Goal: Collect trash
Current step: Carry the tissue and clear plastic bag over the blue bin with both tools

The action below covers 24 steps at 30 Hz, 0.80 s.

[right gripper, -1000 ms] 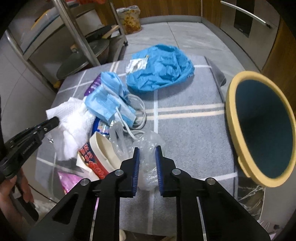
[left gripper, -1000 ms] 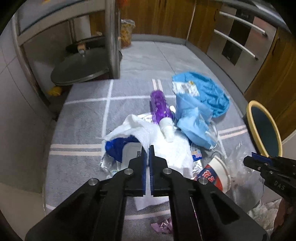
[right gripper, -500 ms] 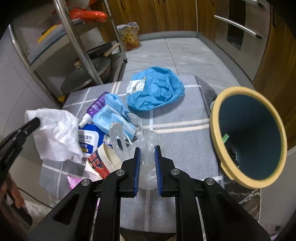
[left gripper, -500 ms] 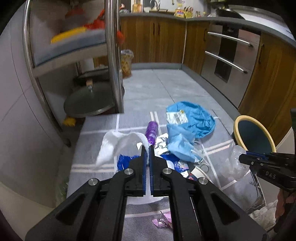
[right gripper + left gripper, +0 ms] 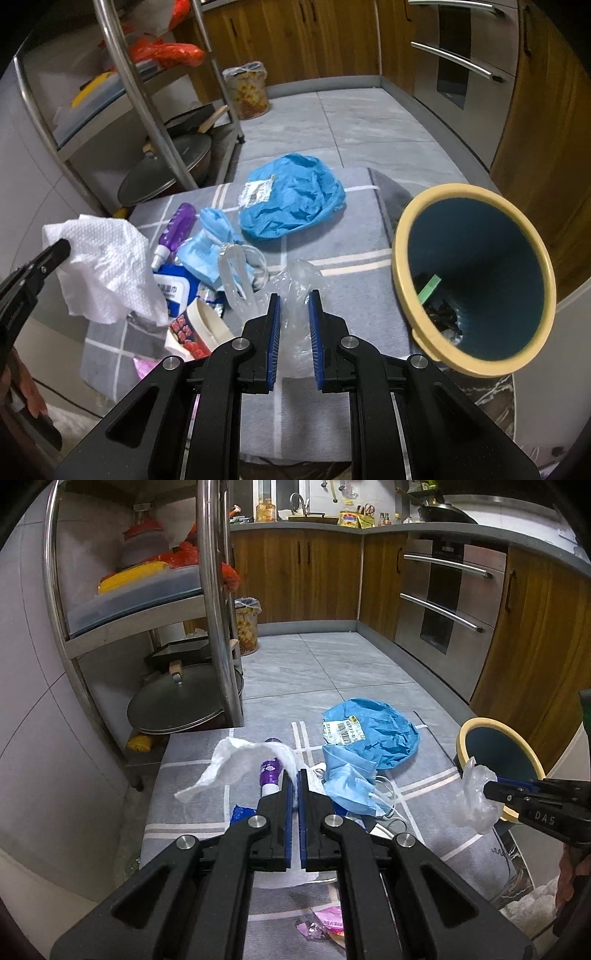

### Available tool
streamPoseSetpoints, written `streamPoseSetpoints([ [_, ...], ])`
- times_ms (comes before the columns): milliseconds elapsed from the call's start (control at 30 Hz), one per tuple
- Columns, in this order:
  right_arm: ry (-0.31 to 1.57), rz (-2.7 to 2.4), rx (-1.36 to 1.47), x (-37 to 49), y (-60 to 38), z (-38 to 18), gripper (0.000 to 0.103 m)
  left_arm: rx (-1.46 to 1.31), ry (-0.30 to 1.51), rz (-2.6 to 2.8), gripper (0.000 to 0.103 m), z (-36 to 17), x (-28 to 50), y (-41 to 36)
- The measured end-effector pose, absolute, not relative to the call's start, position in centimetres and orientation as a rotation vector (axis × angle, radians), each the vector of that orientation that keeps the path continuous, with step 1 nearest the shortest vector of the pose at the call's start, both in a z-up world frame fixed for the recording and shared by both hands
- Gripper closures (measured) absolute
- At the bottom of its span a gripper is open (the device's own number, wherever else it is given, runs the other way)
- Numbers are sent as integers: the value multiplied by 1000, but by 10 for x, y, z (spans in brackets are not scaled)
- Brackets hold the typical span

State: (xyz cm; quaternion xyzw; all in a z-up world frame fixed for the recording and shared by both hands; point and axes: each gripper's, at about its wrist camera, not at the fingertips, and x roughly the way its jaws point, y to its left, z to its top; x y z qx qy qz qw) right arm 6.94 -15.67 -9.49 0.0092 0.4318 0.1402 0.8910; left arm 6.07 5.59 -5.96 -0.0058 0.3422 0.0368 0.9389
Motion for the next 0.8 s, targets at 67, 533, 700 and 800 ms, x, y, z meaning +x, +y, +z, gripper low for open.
streamPoseSetpoints([
  [67,895,292,21,70,-158,-95,87,-6,700,68,101,-60,61,54],
  [533,855,264,61,77,-179,-86,87,19,668,13,101,-55,66,36],
  [700,850,241,86,82,-193,-85,87,15,661,-13,101,-54,72,27],
  [800,842,226,90,86,-202,-84,87,25,652,-37,101,-52,76,17],
])
